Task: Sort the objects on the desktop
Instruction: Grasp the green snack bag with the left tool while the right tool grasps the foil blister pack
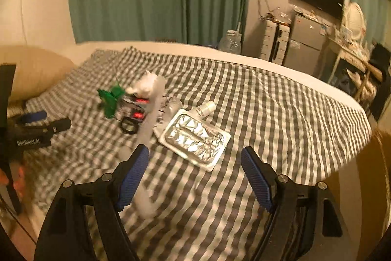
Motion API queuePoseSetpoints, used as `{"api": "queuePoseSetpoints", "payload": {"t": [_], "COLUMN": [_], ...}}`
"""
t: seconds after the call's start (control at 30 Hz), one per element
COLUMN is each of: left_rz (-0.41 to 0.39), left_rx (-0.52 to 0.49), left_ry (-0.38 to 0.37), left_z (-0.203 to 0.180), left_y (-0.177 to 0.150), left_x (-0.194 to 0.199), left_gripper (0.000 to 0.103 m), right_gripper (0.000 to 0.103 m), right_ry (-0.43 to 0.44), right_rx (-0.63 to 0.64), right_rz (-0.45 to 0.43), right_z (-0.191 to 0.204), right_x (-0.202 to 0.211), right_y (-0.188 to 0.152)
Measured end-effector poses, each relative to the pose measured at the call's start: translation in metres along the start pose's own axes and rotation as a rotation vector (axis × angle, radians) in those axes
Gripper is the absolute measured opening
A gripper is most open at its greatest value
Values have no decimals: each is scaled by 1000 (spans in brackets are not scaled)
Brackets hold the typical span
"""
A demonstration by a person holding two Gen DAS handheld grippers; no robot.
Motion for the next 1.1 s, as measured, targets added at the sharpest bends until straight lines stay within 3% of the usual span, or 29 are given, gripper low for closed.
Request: {"api": "queuePoseSetpoints", "payload": {"t": [0.17, 0.4, 0.53, 0.6, 0.77, 0.9, 0.97, 1.03, 1.07, 1.1], "left_rz": [41, 75, 54, 50, 55, 40, 45, 49, 51, 54], "left_rx": [-15, -68, -96, -83, -36, -84, -87, -78, -74, -70], "left_ry": [-24, -126, -160, -174, -222, -235, -248, -260, -260, -258], "left_z": [-8, -23, -35, -38, -41, -46, -44, -42, -39, -39], "left_y": [20, 45, 54, 58, 63, 60, 57, 56, 55, 54], "left_x": [-45, -83, -90, -95, -102, -91, -86, -83, -80, -78], "left_gripper": [103, 99, 97, 89, 55, 39, 36, 34, 33, 33], "right_gripper": [77, 77, 77, 77, 77, 78, 77, 67, 56, 53], "right_ry": [12, 49, 61, 50, 83, 88, 85, 82, 85, 91], "right_rx": [177, 329, 364, 363, 238, 201, 189, 154, 132, 104], "right_rz": [95, 72, 83, 66, 42, 57, 84, 90, 92, 97], "right_z": [5, 21, 32, 31, 15, 11, 10, 6, 3, -1], "right_x": [-55, -85, -100, -104, -110, -110, -108, -104, -102, -99], "right_y": [4, 14, 7, 8, 21, 19, 15, 14, 14, 13]}}
Point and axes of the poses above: each gripper's, at about its wrist camera, not at the fingertips, and x roughly against the way its jaws point, z to its left, y to its top, the point moved 7 cm from there along -x, roughly the way its jaws point, and after that the axes turned 4 degrees about z, right-handed, at the moved point
